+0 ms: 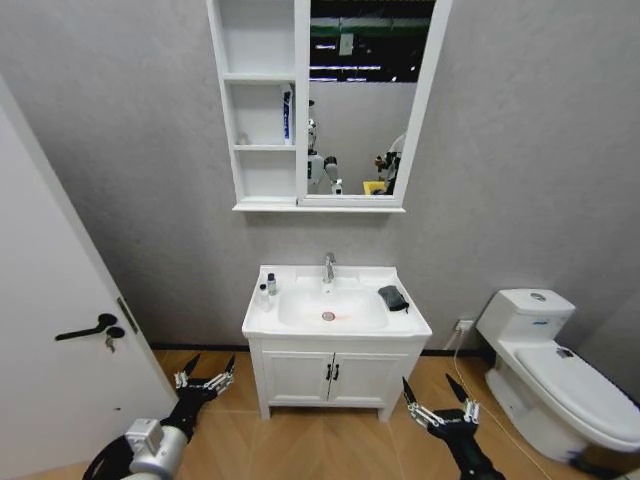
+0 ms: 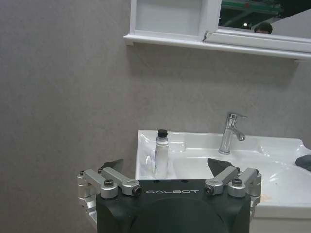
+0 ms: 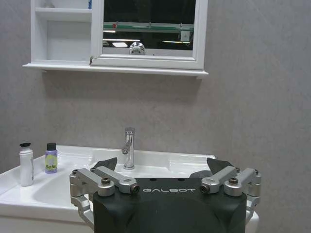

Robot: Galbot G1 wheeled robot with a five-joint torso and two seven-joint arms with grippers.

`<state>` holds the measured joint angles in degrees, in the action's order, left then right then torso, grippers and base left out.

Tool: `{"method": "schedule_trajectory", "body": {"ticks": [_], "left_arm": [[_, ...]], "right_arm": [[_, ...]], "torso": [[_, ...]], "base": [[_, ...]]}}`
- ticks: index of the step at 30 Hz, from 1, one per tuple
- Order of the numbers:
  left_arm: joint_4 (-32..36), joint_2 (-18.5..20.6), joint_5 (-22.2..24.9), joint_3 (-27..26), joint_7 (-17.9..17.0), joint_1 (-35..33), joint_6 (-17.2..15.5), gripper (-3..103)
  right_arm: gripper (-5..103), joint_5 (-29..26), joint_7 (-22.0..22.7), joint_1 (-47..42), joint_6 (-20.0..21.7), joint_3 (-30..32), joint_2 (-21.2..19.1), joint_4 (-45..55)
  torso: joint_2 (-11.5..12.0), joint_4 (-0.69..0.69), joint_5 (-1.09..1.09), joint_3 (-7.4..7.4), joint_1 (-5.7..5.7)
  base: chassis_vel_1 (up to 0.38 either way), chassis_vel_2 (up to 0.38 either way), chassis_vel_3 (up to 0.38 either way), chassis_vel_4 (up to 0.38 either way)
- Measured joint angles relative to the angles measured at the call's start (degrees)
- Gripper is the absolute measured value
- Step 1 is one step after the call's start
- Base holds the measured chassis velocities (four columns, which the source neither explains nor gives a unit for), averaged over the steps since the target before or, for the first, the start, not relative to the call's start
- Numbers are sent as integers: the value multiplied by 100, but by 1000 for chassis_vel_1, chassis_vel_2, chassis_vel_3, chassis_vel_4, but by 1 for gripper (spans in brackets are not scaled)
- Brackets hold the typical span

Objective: Move facial cleanser and shampoo from washbasin to cabinet, then wipe washbasin with towel.

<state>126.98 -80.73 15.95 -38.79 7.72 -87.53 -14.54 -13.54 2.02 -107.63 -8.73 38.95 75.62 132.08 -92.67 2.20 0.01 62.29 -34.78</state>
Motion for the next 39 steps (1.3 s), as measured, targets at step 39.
{"method": "schedule_trajectory", "body": {"ticks": [39], "left_arm": [[-3573, 65, -381, 1405, -382, 2465, 932, 98]], "right_arm": [[100, 553, 110, -263, -488, -278, 212, -607]], "torso": [[-1, 0, -1, 0, 1]], "base": [[-113, 123, 108, -111]]}}
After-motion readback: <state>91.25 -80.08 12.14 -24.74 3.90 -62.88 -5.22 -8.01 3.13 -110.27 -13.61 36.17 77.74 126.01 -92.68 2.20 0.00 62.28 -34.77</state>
